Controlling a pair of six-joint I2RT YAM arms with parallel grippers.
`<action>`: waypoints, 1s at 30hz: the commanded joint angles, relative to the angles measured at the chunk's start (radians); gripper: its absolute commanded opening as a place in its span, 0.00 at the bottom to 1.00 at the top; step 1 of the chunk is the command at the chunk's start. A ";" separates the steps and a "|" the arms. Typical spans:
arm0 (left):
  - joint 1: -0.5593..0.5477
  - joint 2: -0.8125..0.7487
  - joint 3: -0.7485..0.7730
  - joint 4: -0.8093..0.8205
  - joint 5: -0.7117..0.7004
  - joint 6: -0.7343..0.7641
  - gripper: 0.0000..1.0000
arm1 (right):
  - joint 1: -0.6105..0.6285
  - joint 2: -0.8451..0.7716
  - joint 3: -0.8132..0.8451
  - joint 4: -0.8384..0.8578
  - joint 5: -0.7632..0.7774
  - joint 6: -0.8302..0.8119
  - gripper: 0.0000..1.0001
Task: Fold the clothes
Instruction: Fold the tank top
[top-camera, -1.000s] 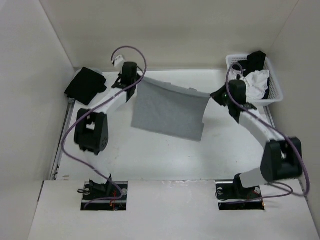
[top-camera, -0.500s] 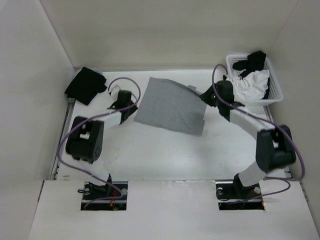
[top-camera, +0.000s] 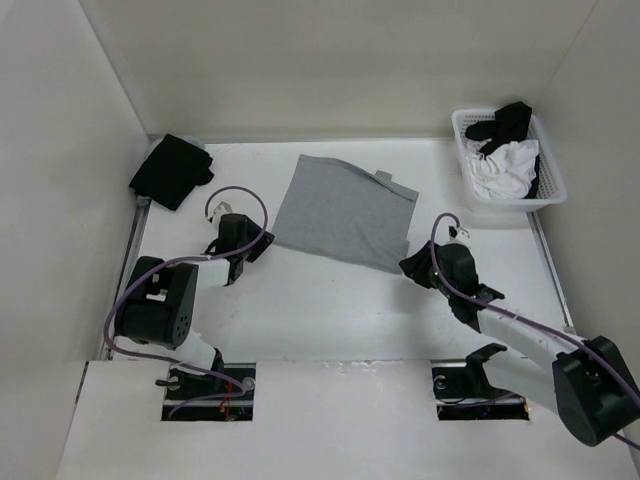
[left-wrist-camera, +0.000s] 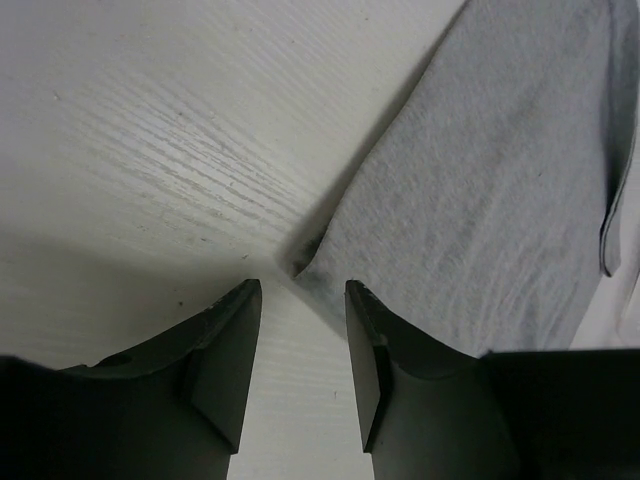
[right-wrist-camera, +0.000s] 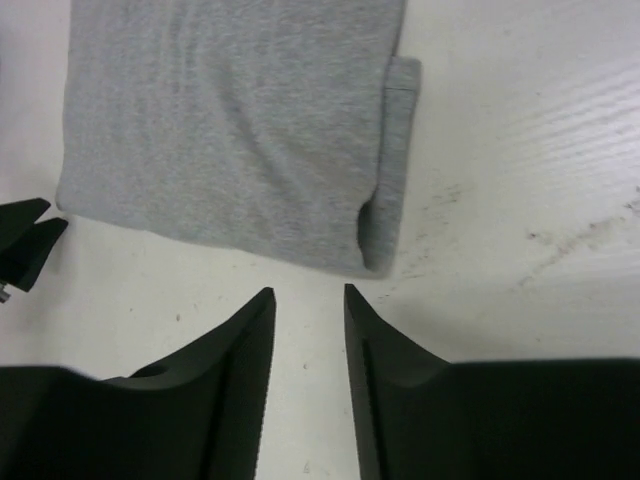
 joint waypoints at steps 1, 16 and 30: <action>-0.005 0.022 0.015 0.070 0.004 -0.026 0.38 | -0.029 -0.043 -0.029 0.063 0.014 0.043 0.43; -0.025 0.108 0.055 0.069 -0.078 -0.031 0.23 | -0.104 0.296 0.010 0.299 -0.138 0.141 0.42; -0.038 0.133 0.067 0.075 -0.078 -0.035 0.05 | -0.108 0.278 -0.020 0.327 -0.104 0.197 0.10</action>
